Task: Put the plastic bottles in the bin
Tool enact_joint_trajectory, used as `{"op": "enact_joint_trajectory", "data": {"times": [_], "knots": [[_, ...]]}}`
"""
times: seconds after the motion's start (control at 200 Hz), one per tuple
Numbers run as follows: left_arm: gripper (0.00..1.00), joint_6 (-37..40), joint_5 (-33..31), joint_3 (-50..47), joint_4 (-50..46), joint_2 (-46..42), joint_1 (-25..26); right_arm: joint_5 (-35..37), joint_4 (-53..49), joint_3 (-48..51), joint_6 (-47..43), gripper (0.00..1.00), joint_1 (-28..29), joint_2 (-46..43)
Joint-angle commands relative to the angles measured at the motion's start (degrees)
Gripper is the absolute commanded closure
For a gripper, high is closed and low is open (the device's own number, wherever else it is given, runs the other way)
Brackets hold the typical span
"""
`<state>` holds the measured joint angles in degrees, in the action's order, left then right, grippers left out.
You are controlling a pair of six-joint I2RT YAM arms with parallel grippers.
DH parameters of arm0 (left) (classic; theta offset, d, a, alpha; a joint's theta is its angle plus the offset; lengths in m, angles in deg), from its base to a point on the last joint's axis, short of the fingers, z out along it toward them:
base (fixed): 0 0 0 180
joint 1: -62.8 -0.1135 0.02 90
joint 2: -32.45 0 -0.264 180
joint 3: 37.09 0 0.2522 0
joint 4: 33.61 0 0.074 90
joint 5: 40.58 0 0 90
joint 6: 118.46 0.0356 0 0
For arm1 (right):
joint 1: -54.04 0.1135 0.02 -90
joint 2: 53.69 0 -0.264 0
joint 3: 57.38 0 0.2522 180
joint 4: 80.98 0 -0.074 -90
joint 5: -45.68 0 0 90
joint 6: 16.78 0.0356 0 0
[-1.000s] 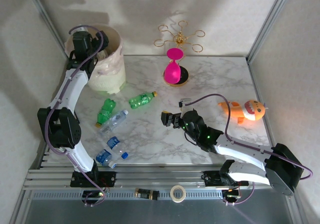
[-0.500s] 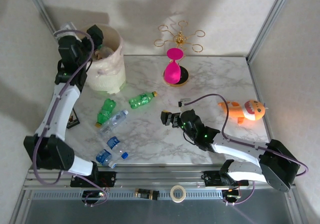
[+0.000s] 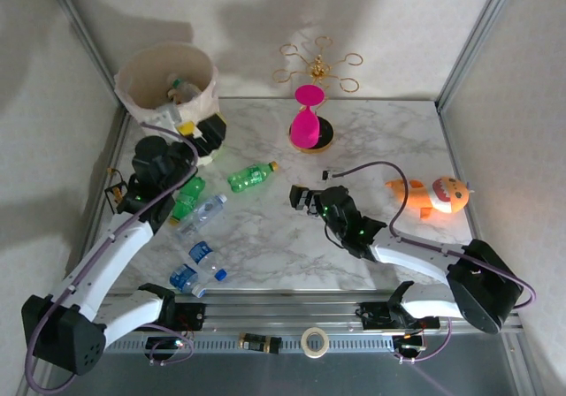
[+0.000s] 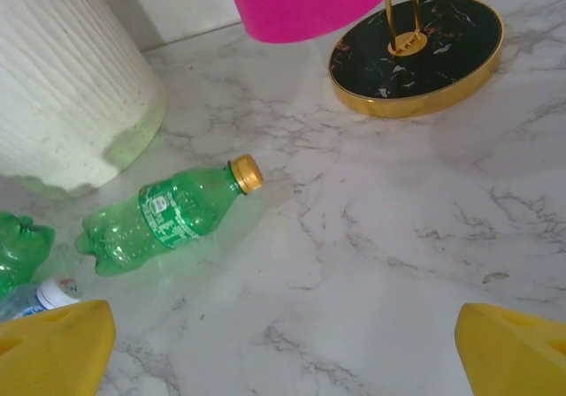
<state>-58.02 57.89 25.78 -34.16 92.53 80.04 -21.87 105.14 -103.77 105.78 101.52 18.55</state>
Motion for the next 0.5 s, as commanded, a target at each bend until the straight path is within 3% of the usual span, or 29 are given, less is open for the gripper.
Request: {"op": "enact_joint_trajectory", "data": {"times": [0.0,0.23,0.496], "knots": [[0.00,2.09,3.66,-3.14,0.06,0.33,2.70,-5.70,0.83,-2.18,0.99,0.01,-3.10,1.21],[0.00,4.71,1.71,-2.82,-6.04,9.49,4.38,-18.16,-1.76,-3.68,2.04,0.01,-10.19,2.55],[0.00,8.90,-0.30,3.22,-8.26,23.88,4.45,-23.56,-3.53,-2.27,4.26,0.01,-14.68,0.66]]}}
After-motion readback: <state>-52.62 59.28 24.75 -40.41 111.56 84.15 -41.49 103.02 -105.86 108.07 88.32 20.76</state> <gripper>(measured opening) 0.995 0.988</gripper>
